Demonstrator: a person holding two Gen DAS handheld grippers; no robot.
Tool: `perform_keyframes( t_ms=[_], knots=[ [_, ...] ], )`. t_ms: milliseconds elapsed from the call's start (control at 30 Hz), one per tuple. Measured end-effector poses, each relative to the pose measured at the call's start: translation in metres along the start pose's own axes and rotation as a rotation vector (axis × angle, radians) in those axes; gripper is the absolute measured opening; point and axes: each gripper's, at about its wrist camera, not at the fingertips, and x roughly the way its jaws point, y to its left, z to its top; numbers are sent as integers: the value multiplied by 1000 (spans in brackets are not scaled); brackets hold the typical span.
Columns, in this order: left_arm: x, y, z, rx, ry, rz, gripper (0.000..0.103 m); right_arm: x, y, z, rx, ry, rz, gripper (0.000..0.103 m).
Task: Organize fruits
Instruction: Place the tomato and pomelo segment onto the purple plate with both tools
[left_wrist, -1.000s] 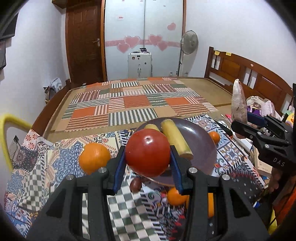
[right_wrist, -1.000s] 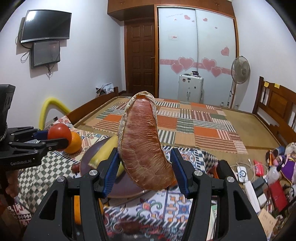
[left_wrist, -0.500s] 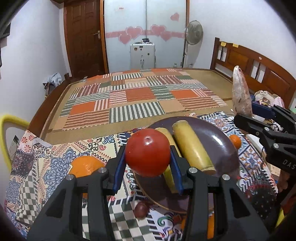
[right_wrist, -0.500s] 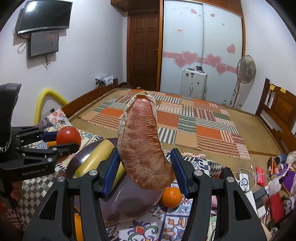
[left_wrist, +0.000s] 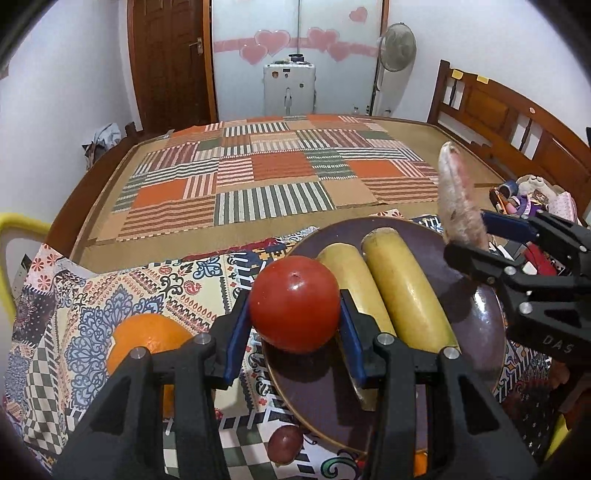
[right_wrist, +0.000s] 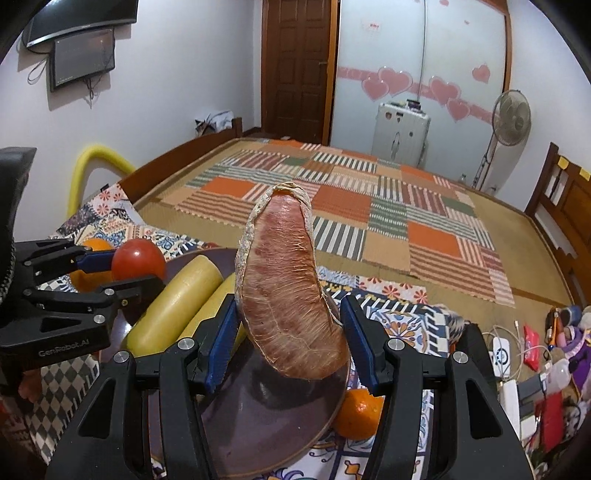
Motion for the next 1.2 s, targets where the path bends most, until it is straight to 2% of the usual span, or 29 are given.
perform_keyframes(
  t_ms=[400, 500, 667, 767, 1000, 1200],
  knots=[
    [8, 1, 0, -4, 23, 10, 47, 17, -3, -1, 21, 61, 14, 52],
    [8, 1, -1, 6, 19, 34, 54, 18, -3, -1, 24, 63, 12, 53],
    [4, 6, -2, -6, 13, 21, 61, 18, -2, -1, 22, 66, 9, 53],
    [-3, 6, -4, 2, -5, 13, 68, 14, -1, -1, 13, 50, -4, 53],
    [-29, 5, -4, 1, -55, 12, 69, -7, 0, 1, 17, 0, -5, 54],
    [-62, 17, -4, -11, -113, 30, 69, -30, 6, 0, 13, -75, -21, 60]
  ],
)
